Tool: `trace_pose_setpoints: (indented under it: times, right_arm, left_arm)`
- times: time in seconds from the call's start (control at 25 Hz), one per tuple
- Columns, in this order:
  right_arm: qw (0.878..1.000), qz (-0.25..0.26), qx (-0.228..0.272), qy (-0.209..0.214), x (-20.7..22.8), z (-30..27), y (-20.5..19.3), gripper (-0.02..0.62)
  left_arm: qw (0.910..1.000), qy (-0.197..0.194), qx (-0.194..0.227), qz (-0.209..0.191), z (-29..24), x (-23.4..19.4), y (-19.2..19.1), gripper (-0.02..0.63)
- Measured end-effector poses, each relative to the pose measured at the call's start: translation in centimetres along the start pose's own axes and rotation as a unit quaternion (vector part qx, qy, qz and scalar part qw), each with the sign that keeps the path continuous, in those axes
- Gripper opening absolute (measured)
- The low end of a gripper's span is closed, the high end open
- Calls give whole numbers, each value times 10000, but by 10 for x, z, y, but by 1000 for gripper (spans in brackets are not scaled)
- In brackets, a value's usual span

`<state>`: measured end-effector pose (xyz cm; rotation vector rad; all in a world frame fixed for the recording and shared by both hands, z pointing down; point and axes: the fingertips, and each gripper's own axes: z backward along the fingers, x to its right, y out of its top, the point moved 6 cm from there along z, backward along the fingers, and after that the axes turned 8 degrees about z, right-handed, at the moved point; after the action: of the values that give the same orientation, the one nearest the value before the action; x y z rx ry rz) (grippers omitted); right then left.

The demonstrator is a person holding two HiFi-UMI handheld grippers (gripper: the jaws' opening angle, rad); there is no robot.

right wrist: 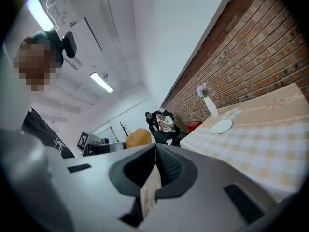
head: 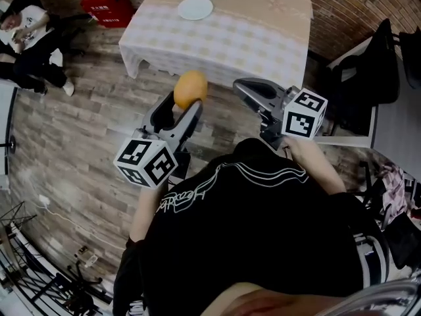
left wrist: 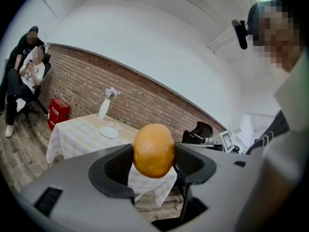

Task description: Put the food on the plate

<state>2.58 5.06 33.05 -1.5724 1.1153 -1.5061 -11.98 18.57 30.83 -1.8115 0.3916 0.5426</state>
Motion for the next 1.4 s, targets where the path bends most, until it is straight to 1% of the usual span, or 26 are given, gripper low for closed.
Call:
trace_pose_setpoints:
  times: [0.28, 0.48, 0.6, 0.84, 1.12, 1.24, 1.4]
  right_arm:
    - [10000, -43, -25, -23, 22, -19, 4, -3]
    - [9998, -205, -33, 5, 55, -43, 11, -3]
    - [9994, -335, 6, -31, 81, -57, 18, -3]
    - [9985, -482, 159, -187, 132, -80, 40, -3]
    - [9964, -524, 491, -447, 186, -91, 72, -3]
    - [9956, -536, 575, -510, 203, -95, 82, -3]
    - [9955, -428, 624, -564, 215, -99, 90, -3]
  left_arm:
    - [10000, -4, -51, 54, -19, -23, 8, 276]
    - [9998, 79, -156, 110, -47, -47, 26, 276]
    - [9995, 81, -303, 104, -71, -62, 40, 276]
    - [9990, 32, -456, 5, -119, -89, 78, 276]
    - [9975, -121, -637, -267, -180, -104, 120, 276]
    - [9968, -189, -692, -341, -200, -108, 133, 276]
    - [9963, -265, -674, -453, -215, -113, 142, 276]
